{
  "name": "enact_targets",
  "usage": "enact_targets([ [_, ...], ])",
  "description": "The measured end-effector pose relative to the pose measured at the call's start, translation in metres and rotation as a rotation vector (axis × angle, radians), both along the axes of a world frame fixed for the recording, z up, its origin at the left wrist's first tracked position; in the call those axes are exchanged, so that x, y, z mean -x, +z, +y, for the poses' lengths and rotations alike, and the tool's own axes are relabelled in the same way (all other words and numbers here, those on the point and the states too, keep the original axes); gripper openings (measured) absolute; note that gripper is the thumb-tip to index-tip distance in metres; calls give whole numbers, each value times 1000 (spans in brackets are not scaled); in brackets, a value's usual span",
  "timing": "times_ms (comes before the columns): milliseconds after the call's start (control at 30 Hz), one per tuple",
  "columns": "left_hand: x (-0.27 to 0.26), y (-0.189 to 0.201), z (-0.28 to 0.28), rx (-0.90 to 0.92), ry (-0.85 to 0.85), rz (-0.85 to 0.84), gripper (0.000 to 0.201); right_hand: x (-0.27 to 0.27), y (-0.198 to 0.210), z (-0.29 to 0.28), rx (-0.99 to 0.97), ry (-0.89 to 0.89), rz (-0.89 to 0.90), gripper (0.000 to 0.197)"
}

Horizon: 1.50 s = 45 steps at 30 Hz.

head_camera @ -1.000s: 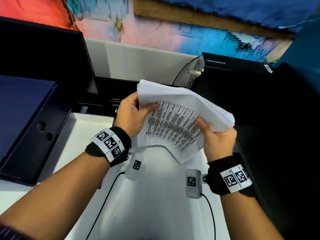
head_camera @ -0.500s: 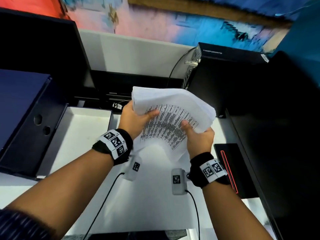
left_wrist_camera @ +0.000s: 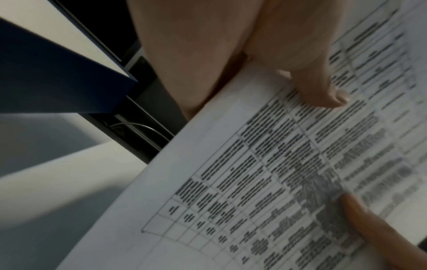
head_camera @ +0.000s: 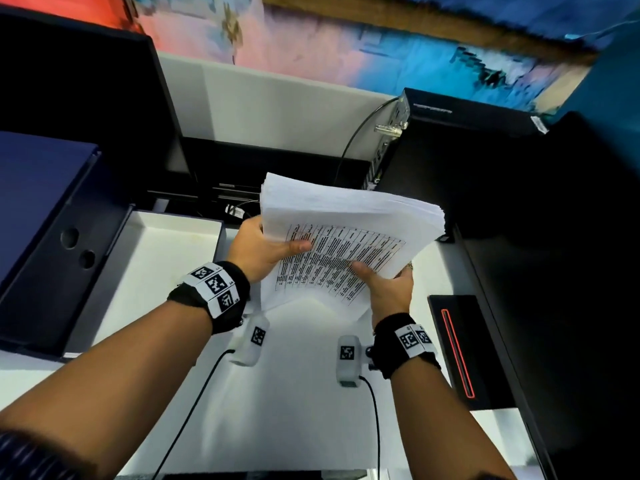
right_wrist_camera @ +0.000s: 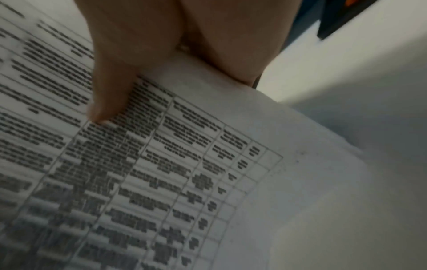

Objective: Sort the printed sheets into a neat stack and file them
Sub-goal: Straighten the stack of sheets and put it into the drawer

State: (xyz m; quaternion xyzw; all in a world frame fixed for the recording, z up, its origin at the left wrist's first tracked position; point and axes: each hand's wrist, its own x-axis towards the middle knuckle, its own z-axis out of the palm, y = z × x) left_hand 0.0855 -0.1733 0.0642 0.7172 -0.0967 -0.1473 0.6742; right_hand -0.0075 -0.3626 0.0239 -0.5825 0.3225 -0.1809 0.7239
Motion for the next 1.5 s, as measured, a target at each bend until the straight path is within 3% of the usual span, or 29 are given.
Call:
enact_targets([
  [200,3,1,-6,58,78,-34,29,1,9,-4,-1,4,-36,41],
  [267,7,-4,-2,24,23,-62,34,9,7,-4,36,21,4,36],
  [433,3,-8,7,-18,-9,-48,55,2,24,-13,135,19,-56,62],
  [533,-4,-5,5,-89,-24,-126,39,-12,27,-21,206,14,-15,55],
  [667,-7,0,5,-202,-77,-196,33,-20,32,-22,265,52,-18,39],
  [767,-5,7,1,-115,2,-212,38,-15,40,-19,213,10,-86,36],
  [900,5,10,-9,72,184,-150,27,-7,57,-7,207,-15,-197,17],
  [967,11,8,-9,68,211,-144,25,-2,60,-1,196,-3,-210,19],
  [1100,7,17,-2,146,206,-216,64,1,70,4,241,-1,-272,43],
  [1200,1,29,-2,258,156,-283,70,-3,82,6,281,-25,-319,54],
  [1267,-1,32,-2,264,160,-294,65,-4,87,6,259,-46,-354,48],
  [1400,-6,36,-4,162,188,-310,36,-9,90,7,304,-133,-309,6],
  [1500,-6,38,-4,188,176,-299,36,-12,95,4,283,-177,-348,18],
])
